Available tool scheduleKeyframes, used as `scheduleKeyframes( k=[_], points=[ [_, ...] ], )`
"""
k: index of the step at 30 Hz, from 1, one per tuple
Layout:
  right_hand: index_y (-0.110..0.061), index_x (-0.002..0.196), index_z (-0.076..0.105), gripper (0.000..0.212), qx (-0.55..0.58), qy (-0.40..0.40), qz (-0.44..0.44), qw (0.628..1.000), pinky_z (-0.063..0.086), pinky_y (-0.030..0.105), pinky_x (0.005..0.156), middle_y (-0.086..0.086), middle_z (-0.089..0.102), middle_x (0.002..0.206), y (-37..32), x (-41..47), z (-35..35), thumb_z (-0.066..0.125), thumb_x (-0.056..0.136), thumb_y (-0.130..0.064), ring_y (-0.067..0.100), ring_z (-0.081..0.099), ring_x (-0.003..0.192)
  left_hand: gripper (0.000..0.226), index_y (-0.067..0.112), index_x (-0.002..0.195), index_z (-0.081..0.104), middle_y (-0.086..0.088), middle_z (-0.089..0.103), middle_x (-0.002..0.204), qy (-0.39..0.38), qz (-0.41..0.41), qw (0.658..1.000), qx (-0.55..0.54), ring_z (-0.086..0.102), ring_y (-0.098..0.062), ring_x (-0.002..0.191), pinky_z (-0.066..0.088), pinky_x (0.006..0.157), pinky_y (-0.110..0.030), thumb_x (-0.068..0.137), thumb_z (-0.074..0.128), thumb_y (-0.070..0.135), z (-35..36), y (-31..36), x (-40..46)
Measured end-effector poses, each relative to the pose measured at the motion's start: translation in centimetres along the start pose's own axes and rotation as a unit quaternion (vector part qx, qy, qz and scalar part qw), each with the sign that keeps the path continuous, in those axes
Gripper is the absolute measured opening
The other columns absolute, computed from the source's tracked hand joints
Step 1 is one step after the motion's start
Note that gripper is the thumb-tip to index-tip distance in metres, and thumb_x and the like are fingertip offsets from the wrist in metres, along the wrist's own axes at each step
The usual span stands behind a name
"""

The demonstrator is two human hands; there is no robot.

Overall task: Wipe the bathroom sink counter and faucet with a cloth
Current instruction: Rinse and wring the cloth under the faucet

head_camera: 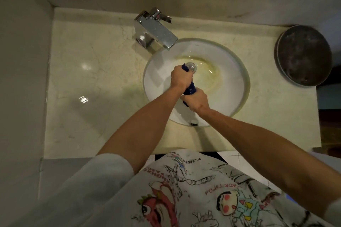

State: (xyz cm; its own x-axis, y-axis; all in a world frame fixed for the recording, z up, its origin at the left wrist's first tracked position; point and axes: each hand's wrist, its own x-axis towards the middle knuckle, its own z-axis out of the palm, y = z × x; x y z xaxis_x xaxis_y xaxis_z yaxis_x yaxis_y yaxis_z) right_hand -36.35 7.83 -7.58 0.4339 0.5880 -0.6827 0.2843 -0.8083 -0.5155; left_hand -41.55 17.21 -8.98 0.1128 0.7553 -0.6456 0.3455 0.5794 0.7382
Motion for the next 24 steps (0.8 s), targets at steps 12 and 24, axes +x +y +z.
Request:
scheduleKeyframes(
  k=[12,24],
  points=[
    [-0.016,0.107,0.059,0.035,-0.114,0.080,-0.059,0.988,0.054,0.034,0.067,0.002,0.066,0.084,-0.2,0.1,-1.0,0.071,0.074,-0.017,0.025,0.063,0.075,0.043,0.017,0.131,0.043,-0.020,0.059,0.131,-0.031,-0.035,0.998,-0.046,0.065,-0.032,0.114,0.053,0.101,-0.046,0.097,0.063,0.035,-1.7,-0.6,1.1],
    [-0.013,0.150,0.036,0.078,-0.299,0.206,-0.187,0.913,0.054,0.040,0.063,0.010,0.071,0.093,-2.2,0.4,-7.2,0.071,0.080,-0.014,0.035,0.068,0.078,0.060,0.010,0.121,0.068,0.000,0.079,0.102,-0.168,-0.076,0.963,-0.196,0.076,-0.012,0.095,0.059,0.093,-0.034,0.086,0.072,0.059,-0.9,0.0,-2.3]
  ],
)
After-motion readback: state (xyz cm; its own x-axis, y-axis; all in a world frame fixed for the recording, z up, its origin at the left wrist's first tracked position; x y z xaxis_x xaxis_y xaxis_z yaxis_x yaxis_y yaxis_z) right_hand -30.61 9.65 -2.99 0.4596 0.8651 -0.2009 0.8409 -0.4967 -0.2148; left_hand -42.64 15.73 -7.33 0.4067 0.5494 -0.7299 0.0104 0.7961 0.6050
